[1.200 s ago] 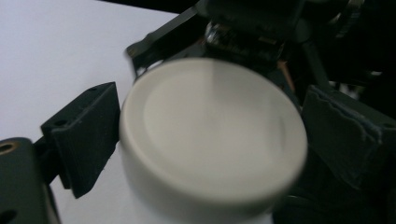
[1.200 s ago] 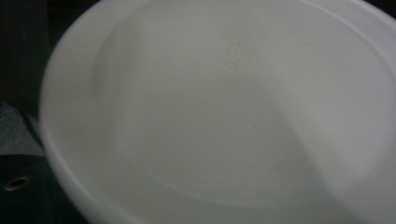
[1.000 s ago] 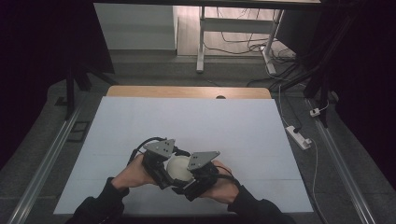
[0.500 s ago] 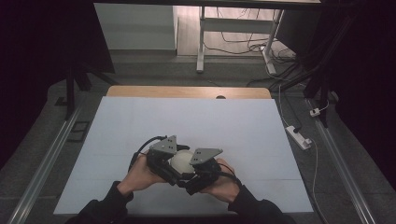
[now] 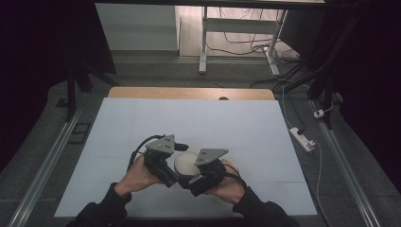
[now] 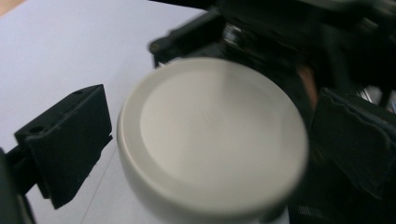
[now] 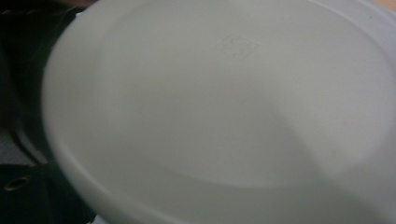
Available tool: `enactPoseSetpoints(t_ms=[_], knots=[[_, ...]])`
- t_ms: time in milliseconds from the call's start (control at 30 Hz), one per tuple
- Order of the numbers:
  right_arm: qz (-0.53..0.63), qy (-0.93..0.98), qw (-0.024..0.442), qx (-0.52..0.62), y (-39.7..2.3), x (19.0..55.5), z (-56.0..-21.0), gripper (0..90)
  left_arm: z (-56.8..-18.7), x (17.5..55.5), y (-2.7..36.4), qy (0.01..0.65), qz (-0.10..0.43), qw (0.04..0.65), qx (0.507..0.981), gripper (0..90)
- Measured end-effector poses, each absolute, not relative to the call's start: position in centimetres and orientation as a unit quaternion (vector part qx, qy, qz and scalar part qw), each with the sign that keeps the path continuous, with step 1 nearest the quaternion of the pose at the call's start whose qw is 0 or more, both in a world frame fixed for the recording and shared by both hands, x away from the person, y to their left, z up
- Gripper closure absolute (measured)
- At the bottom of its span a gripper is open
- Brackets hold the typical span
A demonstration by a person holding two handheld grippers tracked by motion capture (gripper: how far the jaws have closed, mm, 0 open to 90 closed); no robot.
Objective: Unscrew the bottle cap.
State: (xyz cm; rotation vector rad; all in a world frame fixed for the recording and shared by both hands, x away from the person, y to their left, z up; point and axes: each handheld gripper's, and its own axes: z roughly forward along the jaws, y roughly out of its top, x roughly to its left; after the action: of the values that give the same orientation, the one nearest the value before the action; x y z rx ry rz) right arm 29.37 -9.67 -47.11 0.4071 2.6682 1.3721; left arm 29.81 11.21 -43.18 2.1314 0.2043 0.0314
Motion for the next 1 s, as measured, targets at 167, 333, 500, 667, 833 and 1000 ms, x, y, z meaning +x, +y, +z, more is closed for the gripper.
enactPoseSetpoints(t_ms=[167, 333, 500, 667, 833, 1000], knots=[[0.455, 0.883, 0.04, 0.111, -9.4, 29.0, -47.1, 6.7, -43.7, 29.8, 11.3, 0.046, -0.004, 0.468, 0.883, 1.3], [0.454, 0.886, 0.031, 0.083, -9.1, 28.4, -47.1, 6.7, -44.1, 29.8, 11.0, 0.026, -0.022, 0.472, 0.881, 5.3], [0.453, 0.886, 0.035, 0.087, -9.1, 28.4, -47.0, 6.7, -44.1, 29.7, 11.0, 0.041, -0.009, 0.478, 0.878, 7.5], [0.45, 0.884, 0.047, 0.115, -9.2, 28.8, -47.1, 6.7, -44.2, 29.9, 10.6, 0.081, 0.004, 0.476, 0.876, 7.6], [0.448, 0.881, 0.064, 0.139, -9.4, 29.2, -47.1, 6.7, -44.2, 29.8, 10.1, 0.13, 0.022, 0.476, 0.87, 7.6], [0.441, 0.879, 0.084, 0.163, -9.5, 29.4, -47.2, 6.7, -44.2, 29.7, 9.5, 0.174, 0.037, 0.471, 0.864, 7.6]])
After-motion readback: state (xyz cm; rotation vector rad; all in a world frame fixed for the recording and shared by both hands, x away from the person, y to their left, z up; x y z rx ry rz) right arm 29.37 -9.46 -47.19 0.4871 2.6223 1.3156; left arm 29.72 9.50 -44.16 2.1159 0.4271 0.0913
